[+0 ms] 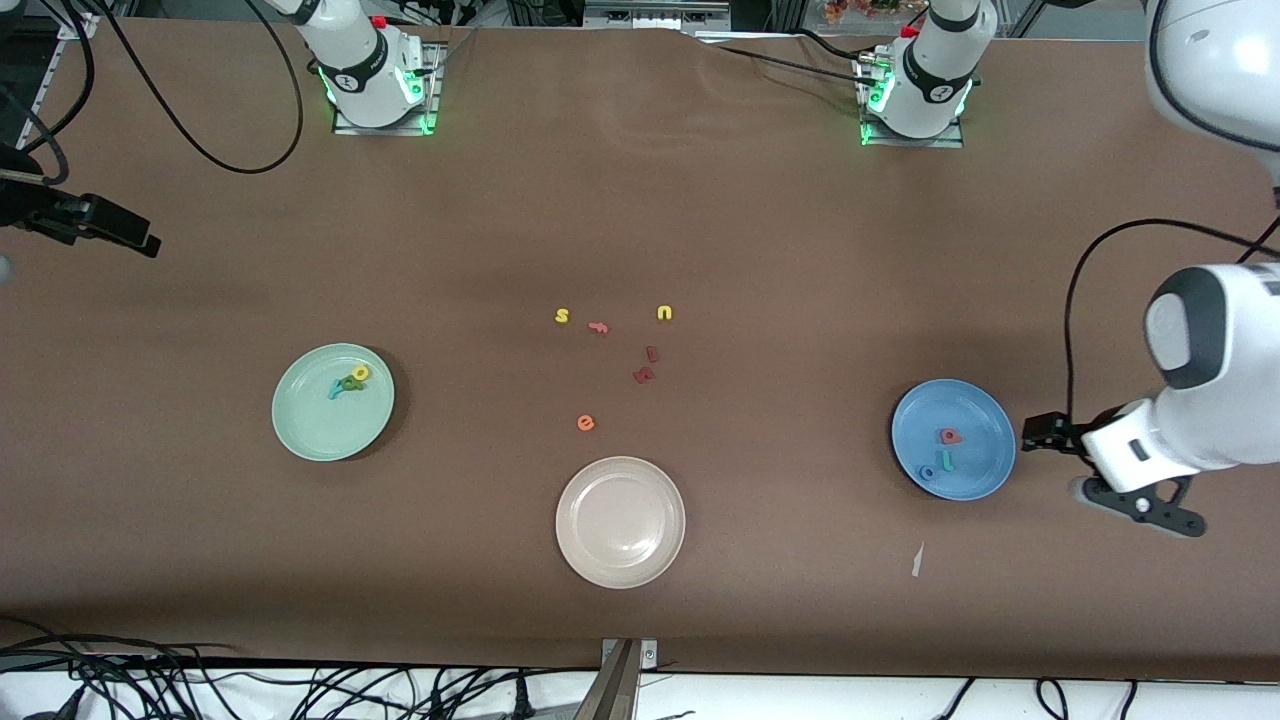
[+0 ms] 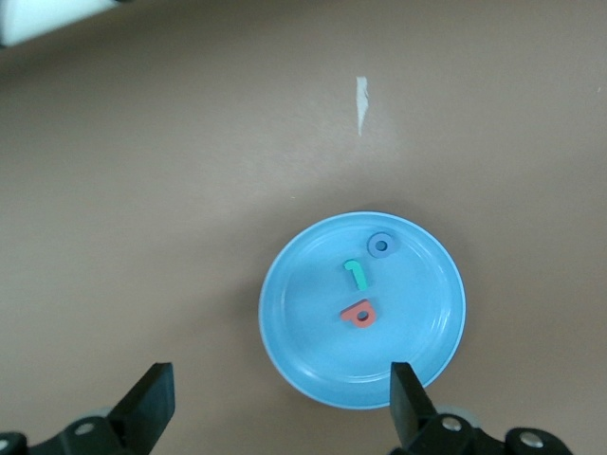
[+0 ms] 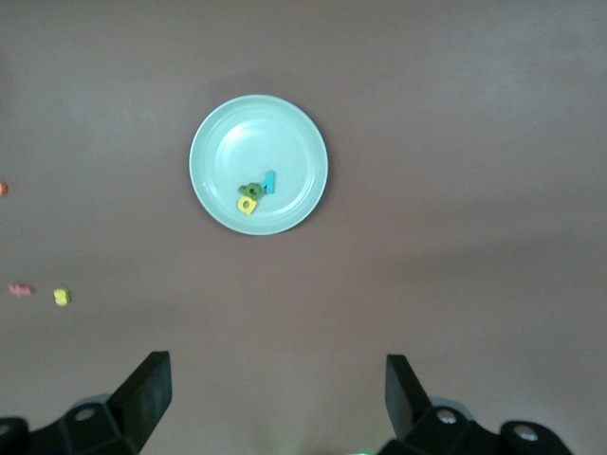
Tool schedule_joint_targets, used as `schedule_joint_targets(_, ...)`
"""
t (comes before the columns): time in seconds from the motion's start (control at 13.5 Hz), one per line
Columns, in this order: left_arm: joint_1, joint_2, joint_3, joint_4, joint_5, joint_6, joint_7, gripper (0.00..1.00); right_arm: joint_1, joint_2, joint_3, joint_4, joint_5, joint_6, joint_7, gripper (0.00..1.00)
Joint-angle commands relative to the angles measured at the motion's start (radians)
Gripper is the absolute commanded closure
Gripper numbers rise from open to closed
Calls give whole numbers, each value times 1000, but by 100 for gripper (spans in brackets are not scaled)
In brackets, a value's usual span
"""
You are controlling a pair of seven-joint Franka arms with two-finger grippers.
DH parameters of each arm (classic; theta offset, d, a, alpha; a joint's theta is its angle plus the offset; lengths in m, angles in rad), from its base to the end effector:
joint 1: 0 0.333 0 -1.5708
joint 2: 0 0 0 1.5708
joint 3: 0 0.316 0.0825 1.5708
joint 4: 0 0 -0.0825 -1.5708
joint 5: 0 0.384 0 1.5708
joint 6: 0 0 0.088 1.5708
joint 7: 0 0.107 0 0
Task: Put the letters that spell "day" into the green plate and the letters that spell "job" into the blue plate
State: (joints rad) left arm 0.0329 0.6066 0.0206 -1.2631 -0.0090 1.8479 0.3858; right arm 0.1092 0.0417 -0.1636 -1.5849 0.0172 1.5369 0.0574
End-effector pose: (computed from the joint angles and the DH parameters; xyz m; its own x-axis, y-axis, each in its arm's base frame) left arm 0.7240 0.0346 0.4025 0.9447 -0.3271 -0.0213 -0.3271 -0.9450 0.0052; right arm 0.5609 -0.0268 0.5921 0.9898 -0.1112 -0.0895 -0.1121 -0.9937 -0.0053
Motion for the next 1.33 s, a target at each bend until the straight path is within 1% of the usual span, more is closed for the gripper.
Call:
schedule_joint_targets(0.0,13,-79,-4,-10,-19,-86,10,0,-12,-22,31,-24,-16,-4,-41,0)
schedule_joint_targets(0.3,67,-154,-5,-16,-19,-200,22,0,-59,-22,67,-35,-16,2,-41,0)
schedule_joint_targets(0.52,74,-186,-13,-21,-22,-222,-22,0,-62,-9,67,-23,-20,-15,-41,0)
schedule_joint_targets(0.59,74,-221,-14,-51,-28,-219,-69,0,-62,-8,67,-23,-20,-15,-41,0)
schedule_joint_targets(0.67,68,-261,-13,-103,-40,-201,-109,0,-62,-8,67,-23,-19,-14,-41,0)
schedule_joint_targets(0.82,67,-388,-14,-239,-43,-141,-160,0,-62,-8,65,-20,-19,-14,-41,0)
schedule_joint_targets(0.89,62,-433,-14,-284,-42,-128,-182,0,-62,-9,68,-20,-19,-12,-41,0)
schedule_joint_targets(1.04,39,-487,-25,-318,-42,-128,-302,0,-39,-8,84,2,-19,0,-39,0)
schedule_joint_targets(1.19,35,-511,-74,-314,-32,-130,-448,0,-19,18,88,17,-37,12,-39,0)
schedule_joint_targets(1.26,35,-527,-85,-312,-31,-133,-471,0,-5,21,88,17,-40,12,-37,0)
